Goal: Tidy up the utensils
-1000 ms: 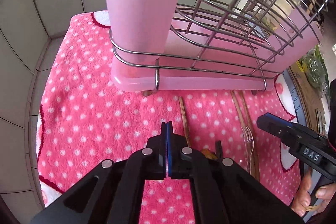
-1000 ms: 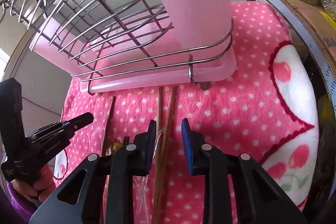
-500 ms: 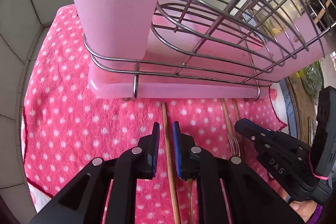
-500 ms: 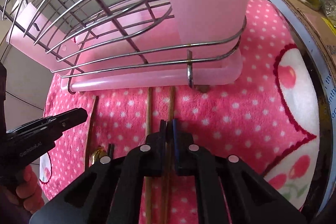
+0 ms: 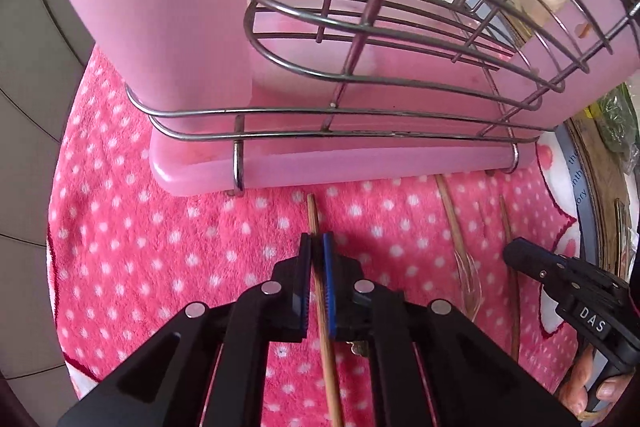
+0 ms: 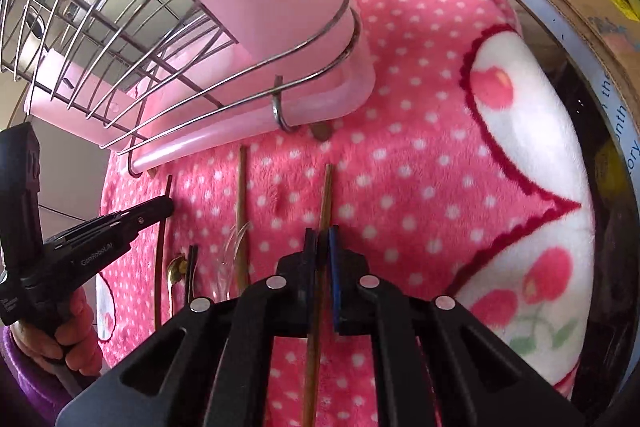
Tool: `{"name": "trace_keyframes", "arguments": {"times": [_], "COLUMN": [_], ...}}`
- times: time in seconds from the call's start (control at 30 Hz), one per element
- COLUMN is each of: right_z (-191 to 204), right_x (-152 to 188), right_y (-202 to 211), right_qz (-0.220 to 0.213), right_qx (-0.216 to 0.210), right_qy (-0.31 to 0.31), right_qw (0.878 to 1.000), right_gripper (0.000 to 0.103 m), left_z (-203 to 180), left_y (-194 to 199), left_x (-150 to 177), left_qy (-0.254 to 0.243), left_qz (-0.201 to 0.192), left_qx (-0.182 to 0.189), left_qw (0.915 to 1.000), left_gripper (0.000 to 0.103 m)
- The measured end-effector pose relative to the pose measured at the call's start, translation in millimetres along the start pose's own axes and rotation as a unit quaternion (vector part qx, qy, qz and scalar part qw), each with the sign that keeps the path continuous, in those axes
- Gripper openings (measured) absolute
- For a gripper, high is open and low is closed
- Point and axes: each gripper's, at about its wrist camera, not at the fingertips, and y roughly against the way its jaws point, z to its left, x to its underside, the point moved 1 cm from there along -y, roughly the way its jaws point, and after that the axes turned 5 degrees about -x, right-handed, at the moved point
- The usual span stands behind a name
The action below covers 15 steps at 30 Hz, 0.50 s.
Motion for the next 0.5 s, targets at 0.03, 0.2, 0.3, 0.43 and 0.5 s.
{"name": "trace_keyframes", "arguments": {"times": [0.03,0.2,0.3,0.43,0.5], "right_z": [-1,5,9,15,14], "right_x": [0,-7,-9,-6,-4], "right_y": [0,-9,-12,-16,-15], "right_qz": [0.003,0.021,0.027,0.021,0.015], "right_qx": [0.0,0.008,0.02,0.028,0.024], "right_qy": [0.001,0.008,0.016,0.027,0.026], "right_qw": [1.0,1.0,0.999,0.999,0.999], "right_gripper": [0.007,0.008,0.008,0.008,0.008], "left_z": [0,9,16,17,13], "left_y": [3,6,-2,-6,-11], "left_x": [1,3,5,5,6], "left_qy": [-0.003,0.003,0.006,0.0,-0.011], "left_qz": [-0.003,0.0,0.012,0.025,0.027], "left_qx": [0.006,0.002,-0.005,-0.009,-0.015], "left_qw": [1.0,1.0,0.9999,0.9996,0.9995], "left_gripper": [0.004,0.004,0.005,0.006,0.007]}}
